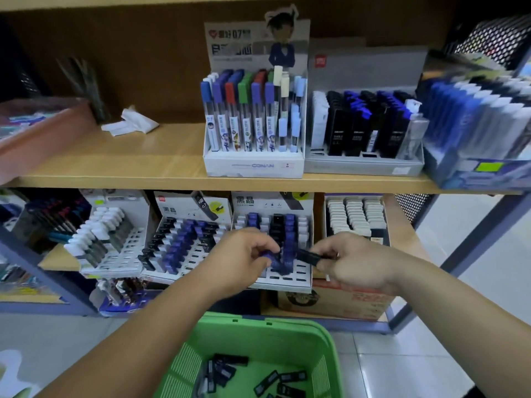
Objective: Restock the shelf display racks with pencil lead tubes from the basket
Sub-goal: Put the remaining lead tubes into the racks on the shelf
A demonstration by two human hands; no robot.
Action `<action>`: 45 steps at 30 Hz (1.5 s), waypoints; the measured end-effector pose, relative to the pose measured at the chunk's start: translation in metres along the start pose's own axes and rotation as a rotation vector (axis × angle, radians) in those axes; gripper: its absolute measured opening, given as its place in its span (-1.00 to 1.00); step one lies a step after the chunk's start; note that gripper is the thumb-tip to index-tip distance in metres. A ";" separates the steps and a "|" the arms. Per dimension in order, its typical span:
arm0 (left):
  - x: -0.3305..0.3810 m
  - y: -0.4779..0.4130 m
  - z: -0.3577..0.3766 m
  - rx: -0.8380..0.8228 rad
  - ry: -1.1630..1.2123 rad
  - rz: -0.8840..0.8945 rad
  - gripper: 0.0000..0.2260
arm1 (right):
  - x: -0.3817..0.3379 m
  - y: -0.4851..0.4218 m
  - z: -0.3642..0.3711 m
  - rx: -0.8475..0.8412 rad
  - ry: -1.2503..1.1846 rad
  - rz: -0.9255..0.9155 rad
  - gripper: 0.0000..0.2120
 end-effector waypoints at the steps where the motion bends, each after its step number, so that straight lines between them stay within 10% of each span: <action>1: 0.001 -0.001 0.003 -0.007 -0.024 0.006 -0.78 | 0.002 0.000 0.000 0.041 -0.016 -0.002 -0.83; 10: 0.003 -0.004 0.023 0.017 -0.091 0.029 -0.86 | 0.012 -0.001 -0.016 0.336 -0.202 -0.081 -0.90; 39: -0.010 -0.011 0.026 0.194 -0.149 0.135 -0.84 | -0.017 0.010 -0.016 0.522 -0.504 -0.280 -0.84; 45: -0.034 0.004 0.019 0.240 -0.189 0.049 -0.78 | -0.028 -0.022 0.023 0.518 -0.022 -0.357 -0.83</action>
Point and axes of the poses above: each hand's wrist, its own y-axis away from the middle knuckle, its own z-axis out of the palm, x = y × z, the point moved 2 cm from there along -y, towards the middle knuckle, and after that the axes turned 1 degree about -y, right-handed, at the moved point
